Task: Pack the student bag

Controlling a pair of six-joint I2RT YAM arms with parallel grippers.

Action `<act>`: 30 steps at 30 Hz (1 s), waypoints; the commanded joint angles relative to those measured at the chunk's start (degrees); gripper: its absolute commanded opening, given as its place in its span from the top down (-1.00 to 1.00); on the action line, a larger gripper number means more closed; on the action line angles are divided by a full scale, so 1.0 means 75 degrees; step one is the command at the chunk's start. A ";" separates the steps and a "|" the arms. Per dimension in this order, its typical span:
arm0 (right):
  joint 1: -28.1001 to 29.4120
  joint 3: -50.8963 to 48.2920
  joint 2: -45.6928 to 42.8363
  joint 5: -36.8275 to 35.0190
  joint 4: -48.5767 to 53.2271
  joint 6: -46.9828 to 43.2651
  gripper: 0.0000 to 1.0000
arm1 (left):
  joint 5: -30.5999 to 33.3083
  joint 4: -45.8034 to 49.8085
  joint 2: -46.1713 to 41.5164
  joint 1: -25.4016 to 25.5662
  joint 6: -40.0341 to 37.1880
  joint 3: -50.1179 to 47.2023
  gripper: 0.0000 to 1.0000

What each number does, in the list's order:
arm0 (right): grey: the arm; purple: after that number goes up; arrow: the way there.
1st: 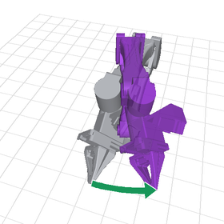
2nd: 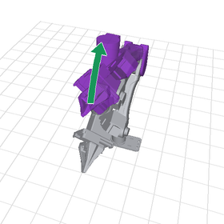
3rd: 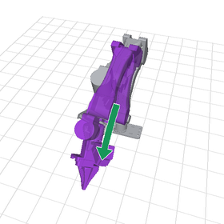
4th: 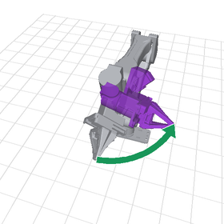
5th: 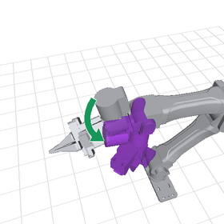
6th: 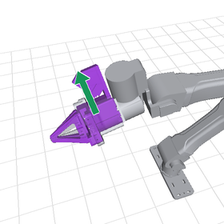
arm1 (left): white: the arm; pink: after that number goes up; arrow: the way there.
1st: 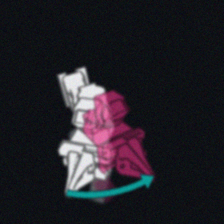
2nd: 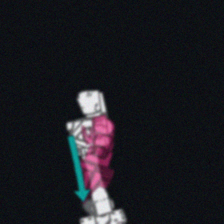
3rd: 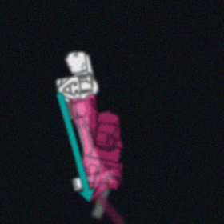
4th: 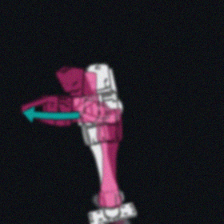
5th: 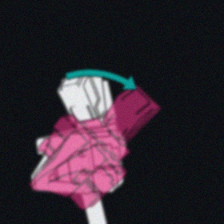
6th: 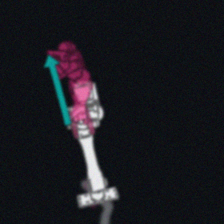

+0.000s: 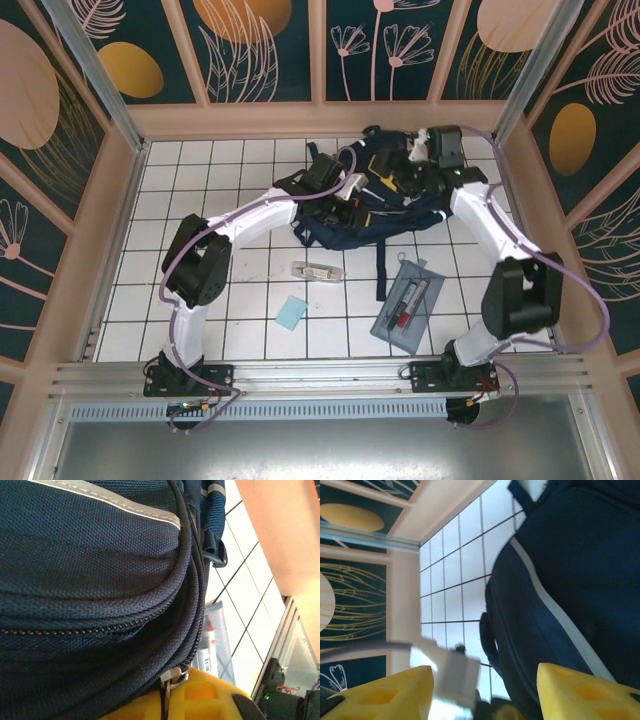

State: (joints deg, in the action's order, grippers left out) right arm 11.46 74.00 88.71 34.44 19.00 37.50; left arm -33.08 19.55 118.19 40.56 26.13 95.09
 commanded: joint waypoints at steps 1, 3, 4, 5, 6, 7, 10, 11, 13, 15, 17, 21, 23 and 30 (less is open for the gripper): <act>-0.0071 -0.1061 -0.0668 -0.0258 -0.0422 0.0343 -0.29 | -0.0726 -0.1066 0.0245 0.0014 0.0547 0.0371 1.00; -0.0131 -0.1685 -0.0993 -0.0197 -0.0648 0.0564 -0.38 | -0.0769 -0.1238 0.0291 -0.0003 0.0660 0.0387 1.00; -0.0142 -0.1930 -0.1134 -0.0267 -0.0752 0.0666 -0.40 | -0.0774 -0.1296 0.0307 0.0006 0.0674 0.0403 1.00; -0.0165 -0.2176 -0.1263 -0.0381 -0.0837 0.0745 -0.41 | -0.0738 -0.1334 0.0330 -0.0009 0.0696 0.0412 1.00; -0.0189 -0.2335 -0.1332 -0.0441 -0.0899 0.0803 -0.42 | -0.0711 -0.1388 0.0328 -0.0016 0.0734 0.0401 1.00; -0.0229 -0.2532 -0.1393 -0.0438 -0.0995 0.0882 -0.42 | -0.0712 -0.1484 0.0316 -0.0040 0.0799 0.0351 1.00; -0.0277 -0.3097 -0.1513 -0.0283 -0.1423 0.1234 -0.42 | -0.0615 -0.1905 0.0201 -0.0088 0.1095 0.0114 1.00; -0.0286 -0.3280 -0.1554 -0.0266 -0.1577 0.1356 -0.42 | -0.0590 -0.2090 0.0148 -0.0109 0.1213 0.0006 1.00; -0.0292 -0.3607 -0.1601 -0.0267 -0.1897 0.1588 -0.42 | -0.0582 -0.2431 0.0030 -0.0134 0.1449 -0.0196 1.00; -0.0295 -0.3822 -0.1555 -0.0264 -0.2226 0.1779 -0.42 | -0.0614 -0.2647 -0.0055 -0.0134 0.1601 -0.0312 1.00; -0.0316 -0.3901 -0.1357 -0.0379 -0.2514 0.1906 -0.42 | -0.0775 -0.2816 -0.0071 -0.0130 0.1741 -0.0384 1.00; -0.0386 -0.3888 -0.0996 -0.0771 -0.2995 0.1996 -0.20 | -0.0881 -0.2726 -0.0155 -0.0127 0.1654 -0.0553 1.00; -0.0395 -0.3901 -0.0937 -0.1034 -0.3176 0.2003 0.30 | -0.0861 -0.2646 -0.0264 -0.0137 0.1552 -0.0725 1.00; -0.0406 -0.3742 -0.0708 -0.1300 -0.3301 0.1706 1.00 | -0.1062 -0.2601 -0.0454 -0.0228 0.1447 -0.1030 1.00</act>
State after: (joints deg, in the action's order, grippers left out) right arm 9.17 44.91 82.63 29.26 -1.76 51.75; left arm -36.49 1.96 118.48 39.62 37.19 87.83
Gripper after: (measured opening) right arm 0.042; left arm 0.073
